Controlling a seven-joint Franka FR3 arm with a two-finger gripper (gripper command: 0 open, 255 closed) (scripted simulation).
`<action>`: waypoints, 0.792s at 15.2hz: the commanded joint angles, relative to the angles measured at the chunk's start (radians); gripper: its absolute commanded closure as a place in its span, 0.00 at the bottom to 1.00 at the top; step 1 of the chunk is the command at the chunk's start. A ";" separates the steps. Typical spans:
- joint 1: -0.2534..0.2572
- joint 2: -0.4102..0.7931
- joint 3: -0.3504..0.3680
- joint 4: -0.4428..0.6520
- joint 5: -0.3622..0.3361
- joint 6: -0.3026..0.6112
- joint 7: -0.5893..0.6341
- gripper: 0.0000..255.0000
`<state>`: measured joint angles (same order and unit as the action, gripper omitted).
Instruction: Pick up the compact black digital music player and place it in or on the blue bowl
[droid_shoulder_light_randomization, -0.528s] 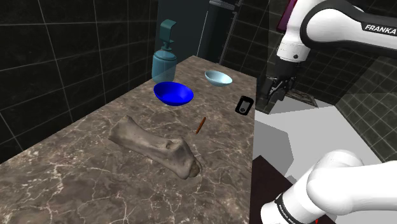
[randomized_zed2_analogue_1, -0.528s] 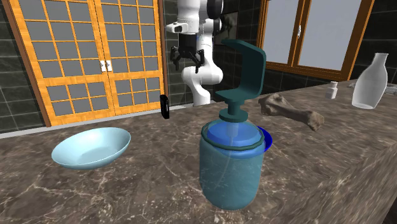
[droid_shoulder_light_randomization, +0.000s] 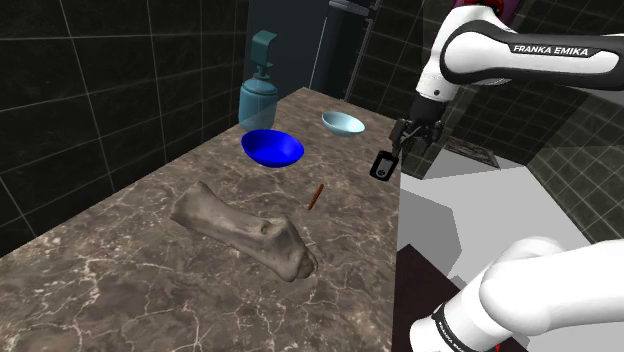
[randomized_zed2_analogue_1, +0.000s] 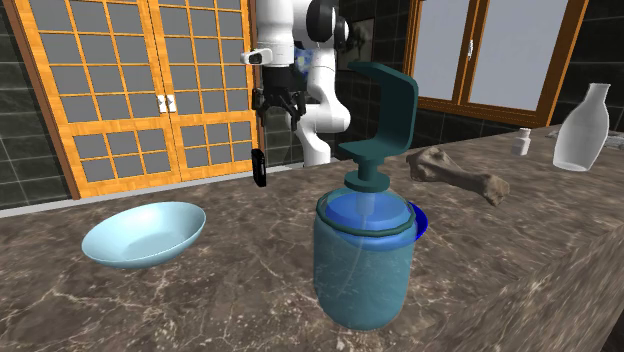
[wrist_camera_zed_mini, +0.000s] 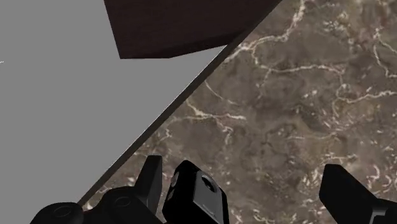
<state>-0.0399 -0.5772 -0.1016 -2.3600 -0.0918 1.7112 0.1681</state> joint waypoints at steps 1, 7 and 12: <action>-0.014 0.054 -0.019 0.010 0.010 0.068 0.021 0.00; -0.041 0.201 -0.068 0.049 0.045 0.222 0.057 0.00; -0.041 0.217 -0.071 -0.005 0.045 0.292 0.056 0.00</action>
<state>-0.0815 -0.3658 -0.1714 -2.3533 -0.0471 1.9853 0.2240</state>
